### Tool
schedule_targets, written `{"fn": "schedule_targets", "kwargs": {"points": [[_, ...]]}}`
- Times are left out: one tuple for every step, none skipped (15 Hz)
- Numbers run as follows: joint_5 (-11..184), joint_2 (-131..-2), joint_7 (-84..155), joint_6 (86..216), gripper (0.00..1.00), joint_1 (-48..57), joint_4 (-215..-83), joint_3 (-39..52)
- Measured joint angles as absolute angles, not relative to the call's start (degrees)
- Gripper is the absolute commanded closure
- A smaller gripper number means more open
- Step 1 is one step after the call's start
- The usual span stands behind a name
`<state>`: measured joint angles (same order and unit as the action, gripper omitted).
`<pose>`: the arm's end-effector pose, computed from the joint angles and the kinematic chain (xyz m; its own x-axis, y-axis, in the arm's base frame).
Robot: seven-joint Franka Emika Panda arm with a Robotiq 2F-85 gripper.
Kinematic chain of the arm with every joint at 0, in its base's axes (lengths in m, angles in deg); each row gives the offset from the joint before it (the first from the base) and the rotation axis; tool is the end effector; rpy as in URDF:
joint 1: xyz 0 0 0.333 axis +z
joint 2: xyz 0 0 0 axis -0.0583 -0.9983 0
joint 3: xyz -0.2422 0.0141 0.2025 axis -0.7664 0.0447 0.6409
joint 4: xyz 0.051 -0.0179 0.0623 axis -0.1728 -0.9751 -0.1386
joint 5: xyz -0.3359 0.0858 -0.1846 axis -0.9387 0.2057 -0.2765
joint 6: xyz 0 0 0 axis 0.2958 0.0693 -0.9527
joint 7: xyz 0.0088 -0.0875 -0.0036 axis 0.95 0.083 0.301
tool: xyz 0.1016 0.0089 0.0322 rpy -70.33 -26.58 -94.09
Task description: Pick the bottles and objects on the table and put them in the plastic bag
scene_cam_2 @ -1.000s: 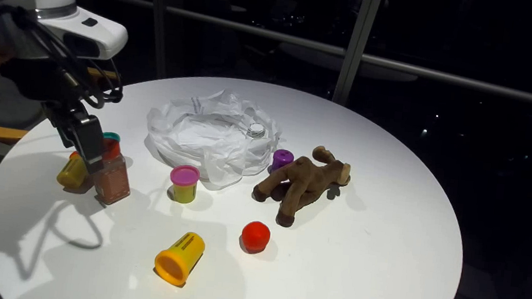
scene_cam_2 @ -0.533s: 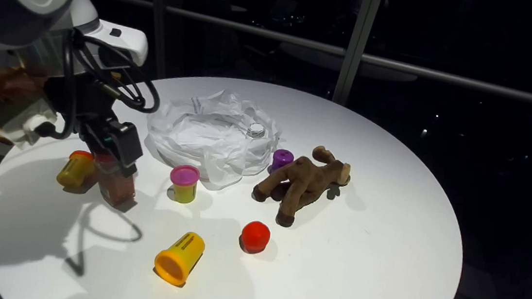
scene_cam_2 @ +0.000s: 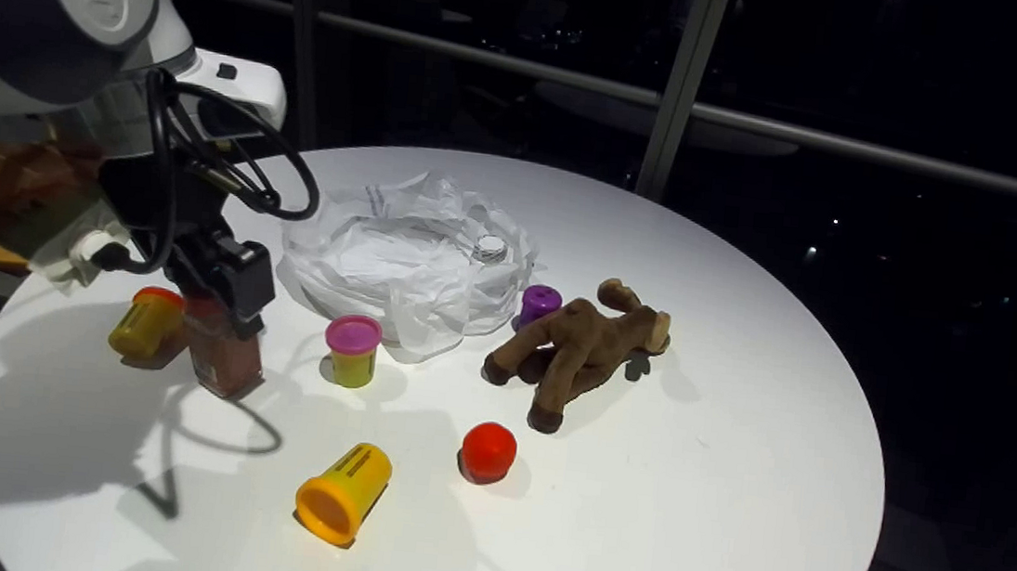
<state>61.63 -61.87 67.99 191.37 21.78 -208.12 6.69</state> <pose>0.4101 0.1438 0.1912 0.9734 0.0803 0.2145 0.0783 -0.9968 0.0178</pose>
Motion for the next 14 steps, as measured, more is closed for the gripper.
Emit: {"fn": "schedule_targets", "kwargs": {"points": [[61.7, -62.1, 68.0, 191.4, 0.81, 21.8, -208.1, 7.0], [61.8, -62.1, 68.0, 191.3, 0.8, 21.8, -208.1, 7.1], [61.8, -62.0, 68.1, 191.1, 0.8, 21.8, -208.0, 7.2], [61.8, -62.0, 68.5, 190.7, 0.8, 22.0, -207.7, 7.2], [61.7, -61.8, 69.2, 190.0, 0.8, 22.4, -206.9, 7.1], [61.6, -61.3, 70.3, 188.6, 0.8, 23.1, -205.7, 6.9], [61.3, -60.7, 71.8, 186.8, 0.8, 24.2, -204.0, 6.7], [61.0, -59.8, 73.7, 184.6, 0.8, 25.4, -201.8, 6.5], [60.8, -59.0, 75.5, 182.5, 0.8, 26.4, -199.4, 6.5], [60.7, -58.4, 77.2, 180.4, 0.8, 27.4, -196.6, 6.5], [60.4, -58.2, 78.8, 178.6, 0.8, 28.0, -193.8, 6.5], [59.9, -58.4, 80.2, 177.1, 0.8, 28.3, -191.0, 6.3], [59.2, -59.1, 81.7, 176.1, 0.8, 28.4, -188.3, 5.9], [58.6, -60.3, 83.1, 175.5, 0.8, 28.3, -185.8, 5.2]]}}
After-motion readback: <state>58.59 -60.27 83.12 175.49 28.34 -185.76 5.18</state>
